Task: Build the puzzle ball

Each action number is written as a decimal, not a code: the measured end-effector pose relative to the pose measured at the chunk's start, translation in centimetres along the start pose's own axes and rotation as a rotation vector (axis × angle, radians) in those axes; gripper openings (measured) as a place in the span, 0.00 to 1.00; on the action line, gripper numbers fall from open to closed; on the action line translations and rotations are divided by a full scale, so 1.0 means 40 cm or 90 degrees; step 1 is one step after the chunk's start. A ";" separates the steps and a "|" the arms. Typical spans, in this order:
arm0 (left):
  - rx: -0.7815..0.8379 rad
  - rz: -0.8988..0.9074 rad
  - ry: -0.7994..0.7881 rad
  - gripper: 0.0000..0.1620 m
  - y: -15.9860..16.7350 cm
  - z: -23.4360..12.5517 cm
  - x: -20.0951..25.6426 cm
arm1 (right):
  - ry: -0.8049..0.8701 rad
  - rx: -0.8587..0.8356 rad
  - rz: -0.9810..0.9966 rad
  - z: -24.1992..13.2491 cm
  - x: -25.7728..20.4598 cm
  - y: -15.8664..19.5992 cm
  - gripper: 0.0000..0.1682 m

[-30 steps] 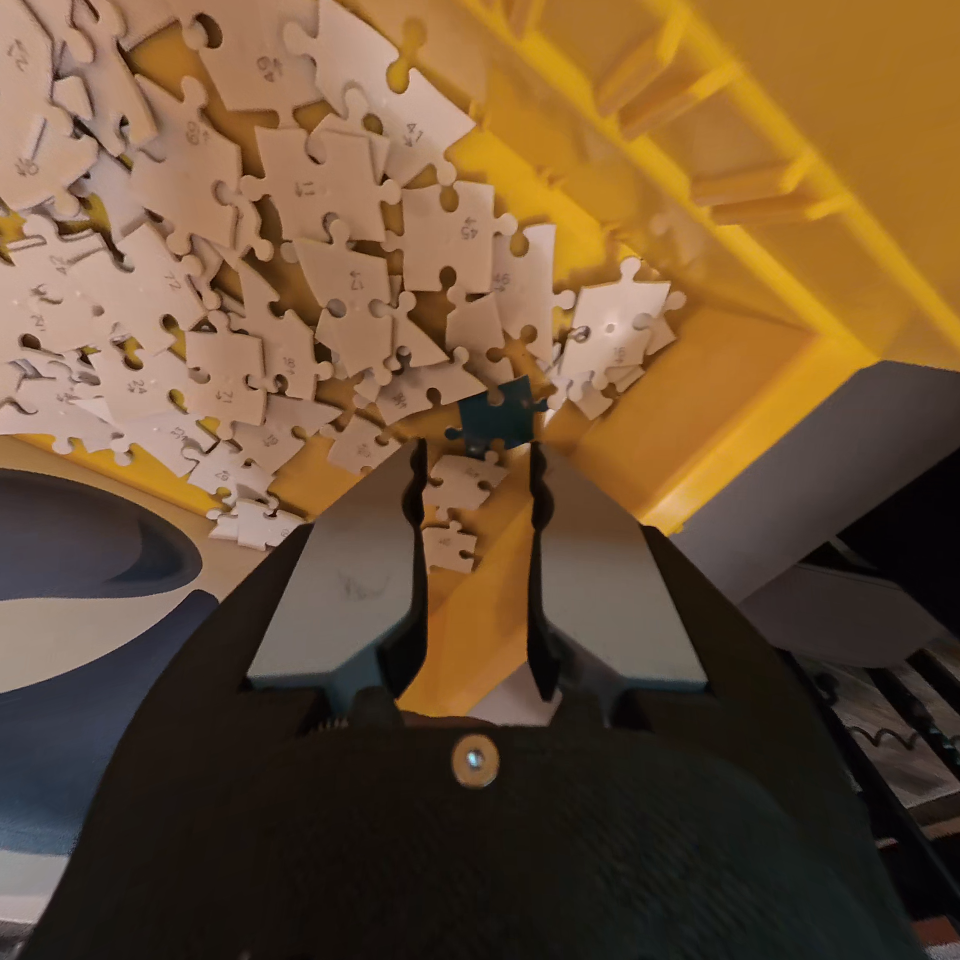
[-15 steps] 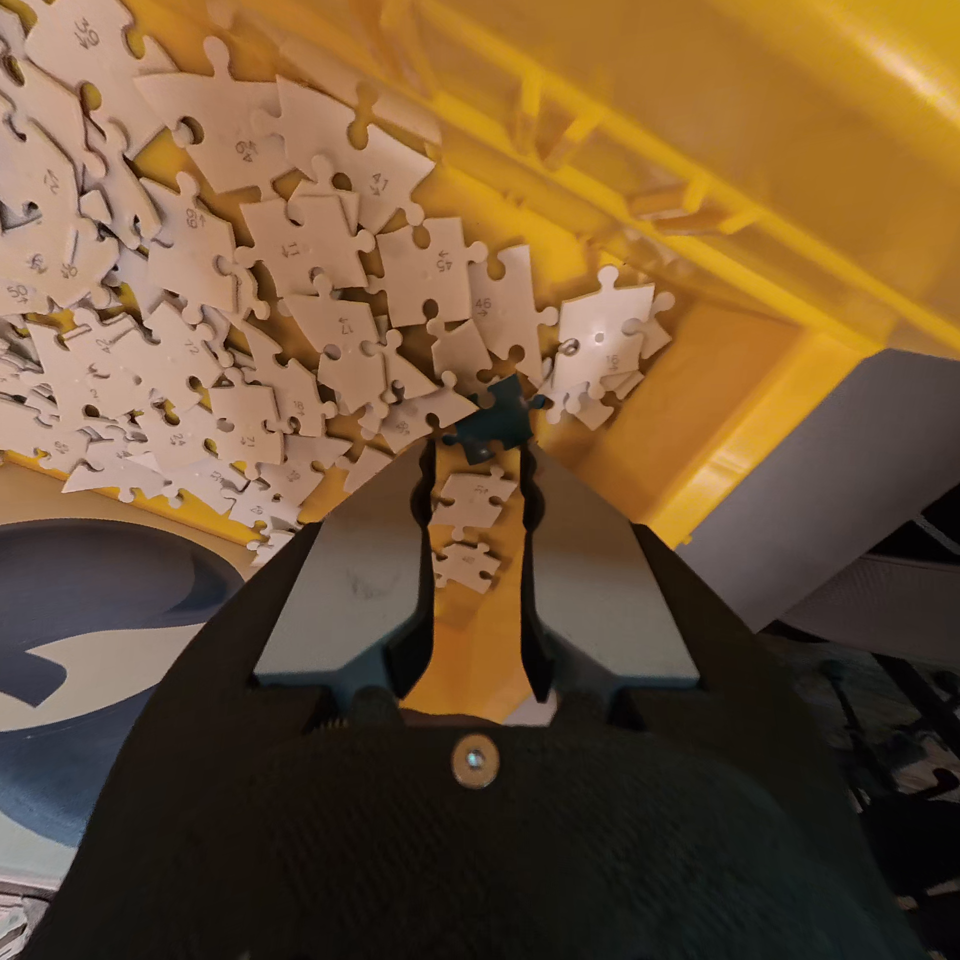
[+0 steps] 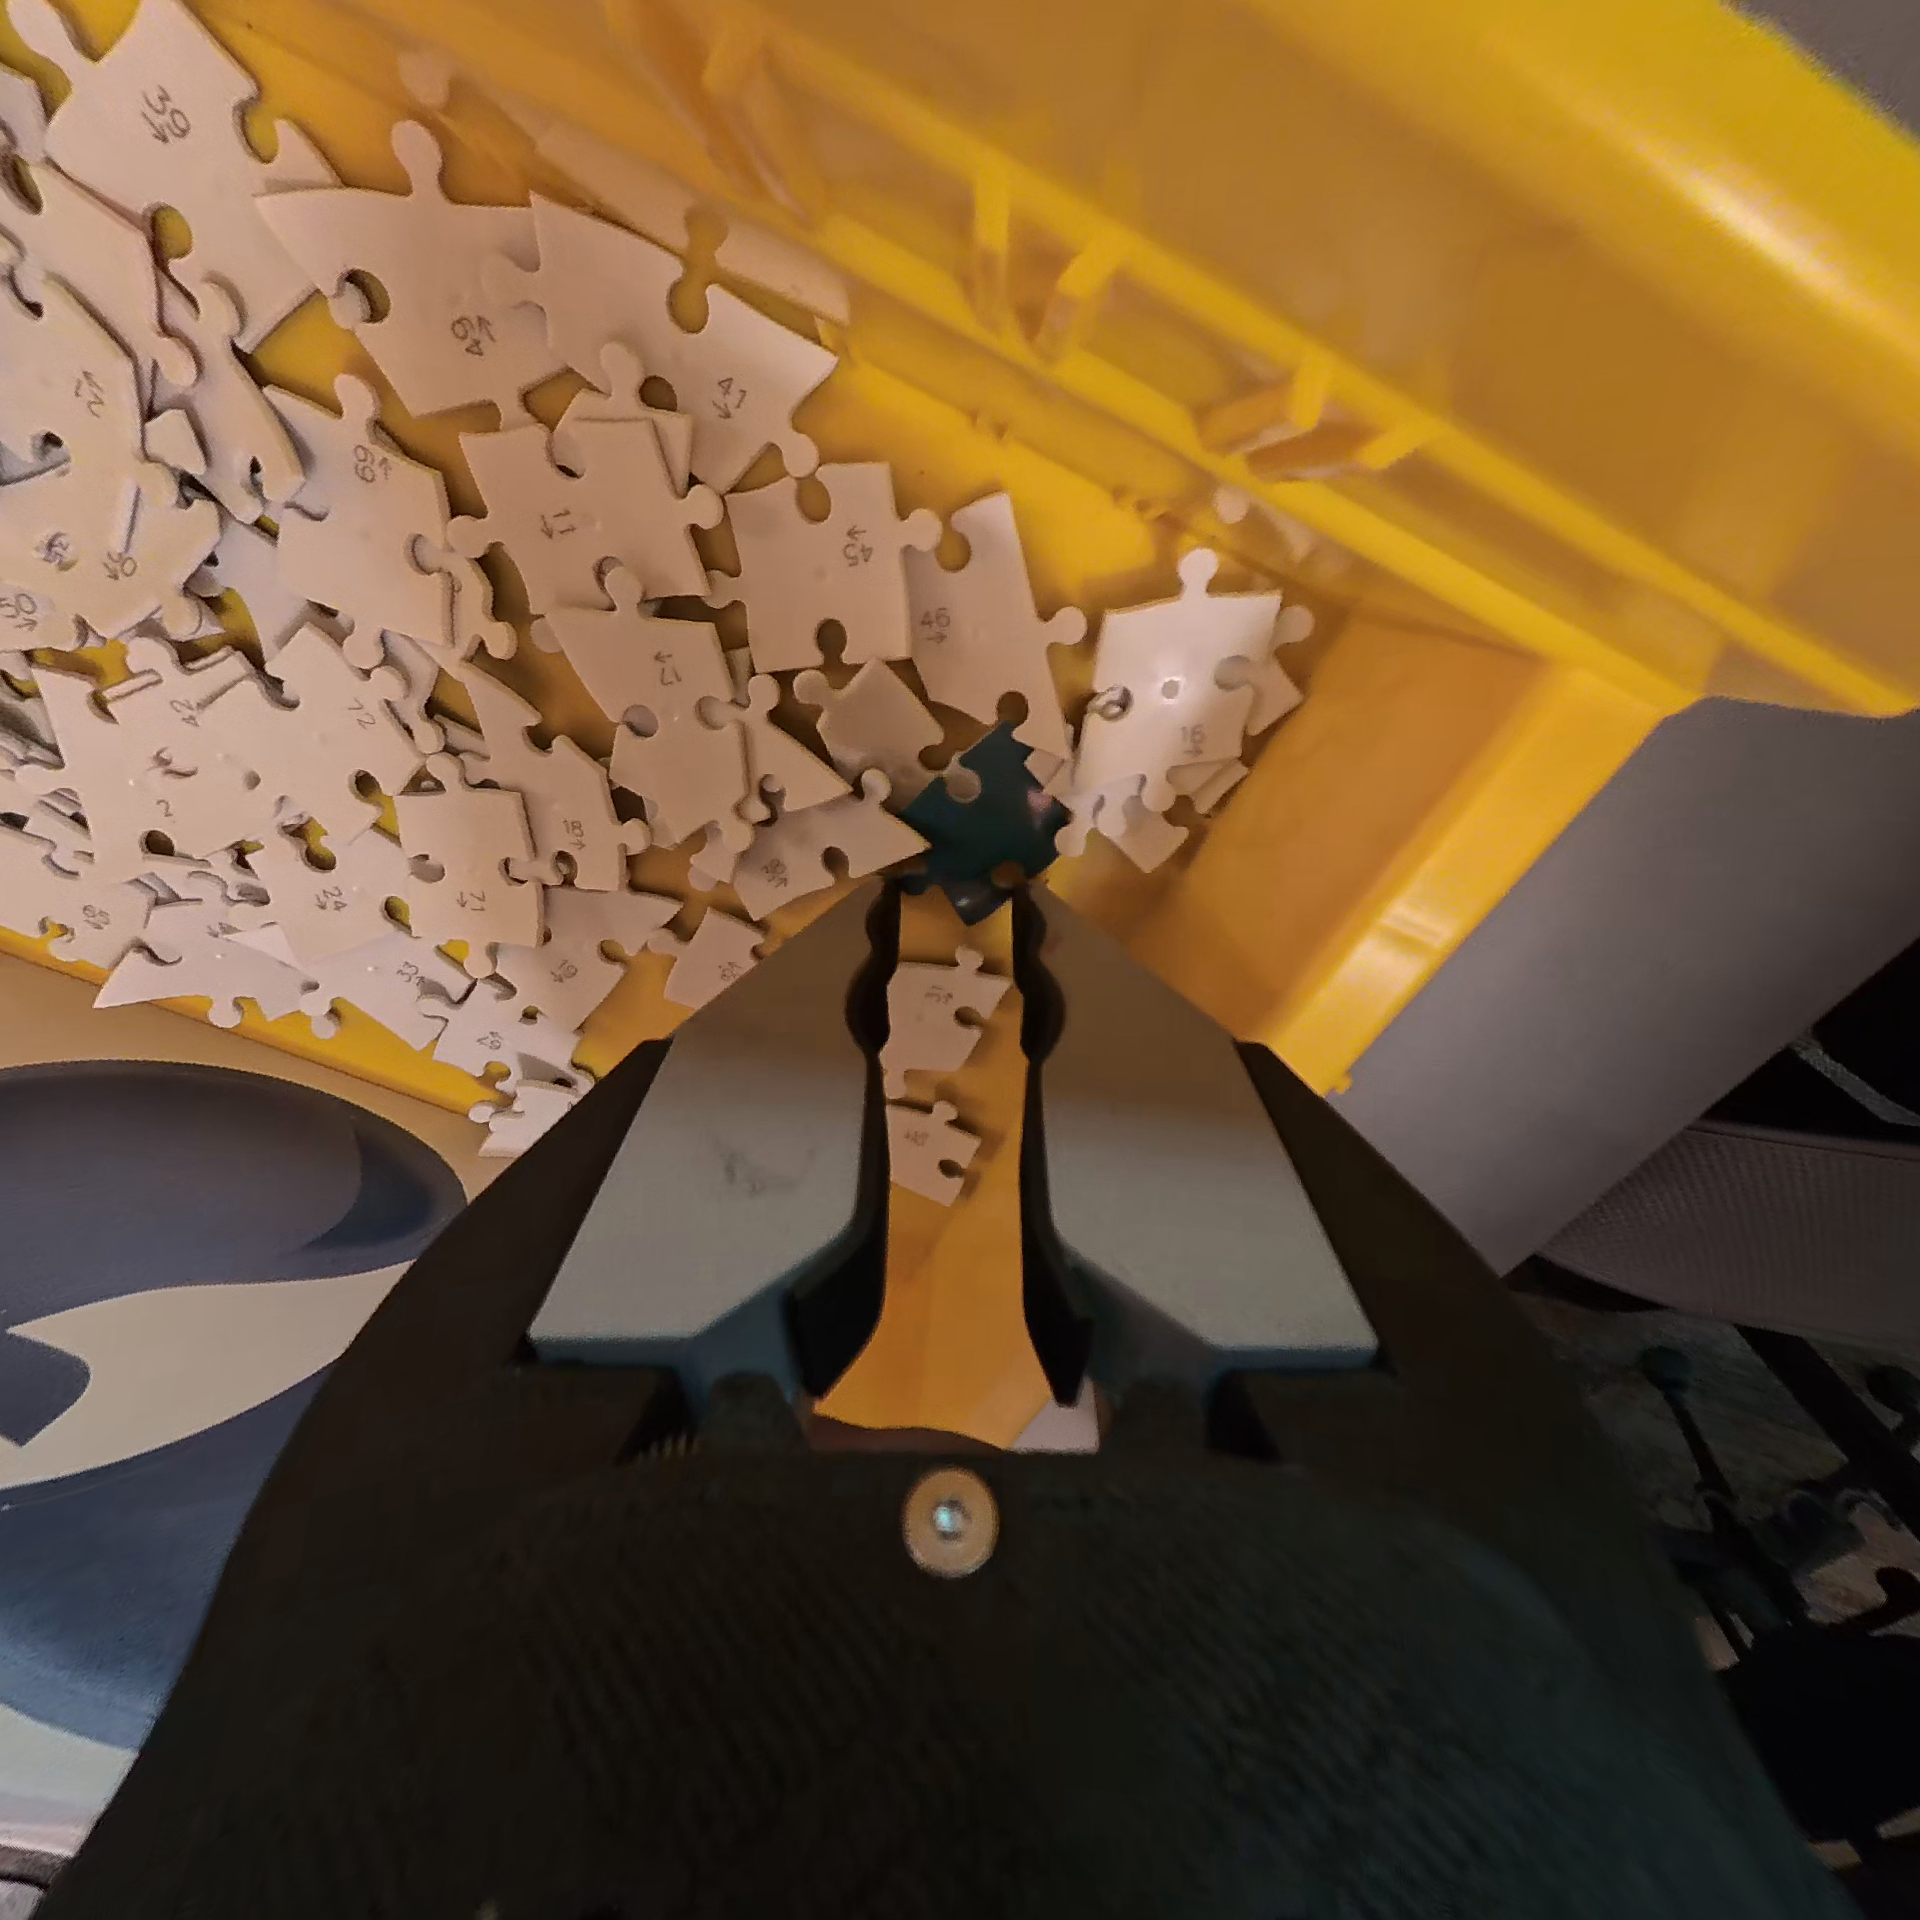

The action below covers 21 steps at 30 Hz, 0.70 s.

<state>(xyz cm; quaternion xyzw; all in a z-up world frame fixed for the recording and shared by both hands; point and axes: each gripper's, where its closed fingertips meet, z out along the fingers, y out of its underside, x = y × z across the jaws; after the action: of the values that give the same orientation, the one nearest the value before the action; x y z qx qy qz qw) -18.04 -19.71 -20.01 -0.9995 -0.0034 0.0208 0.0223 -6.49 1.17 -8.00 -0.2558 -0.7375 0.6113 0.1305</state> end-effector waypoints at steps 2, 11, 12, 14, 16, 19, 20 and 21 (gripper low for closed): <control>0.004 0.000 -0.001 0.12 -0.001 0.000 -0.001 | 0.000 0.000 -0.001 0.000 0.000 0.000 0.05; 0.001 -0.008 -0.027 0.12 0.020 -0.018 -0.020 | 0.002 -0.002 0.000 0.000 0.002 0.002 0.05; 0.002 -0.010 -0.030 0.12 0.024 -0.023 -0.022 | 0.002 -0.001 -0.001 0.000 0.002 0.002 0.05; 0.005 -0.015 -0.038 0.12 0.031 -0.036 -0.026 | 0.002 -0.002 -0.001 0.000 0.002 0.002 0.05; 0.012 -0.022 -0.048 0.12 0.037 -0.051 -0.031 | 0.002 -0.002 -0.001 0.001 0.001 0.002 0.05; 0.025 -0.036 -0.064 0.12 0.046 -0.073 -0.039 | 0.001 -0.001 -0.002 0.001 0.000 0.001 0.05; 0.028 -0.041 -0.067 0.12 0.049 -0.077 -0.041 | 0.001 -0.002 -0.003 0.001 0.000 0.002 0.05; 0.031 -0.045 -0.069 0.12 0.052 -0.080 -0.042 | 0.001 -0.002 -0.003 0.001 -0.001 0.002 0.05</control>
<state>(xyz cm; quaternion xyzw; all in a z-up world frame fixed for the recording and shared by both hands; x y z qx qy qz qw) -19.59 -21.93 -16.85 -0.9953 -0.0397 0.0743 0.0469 -6.46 1.12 -8.11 -0.2546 -0.7392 0.6093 0.1323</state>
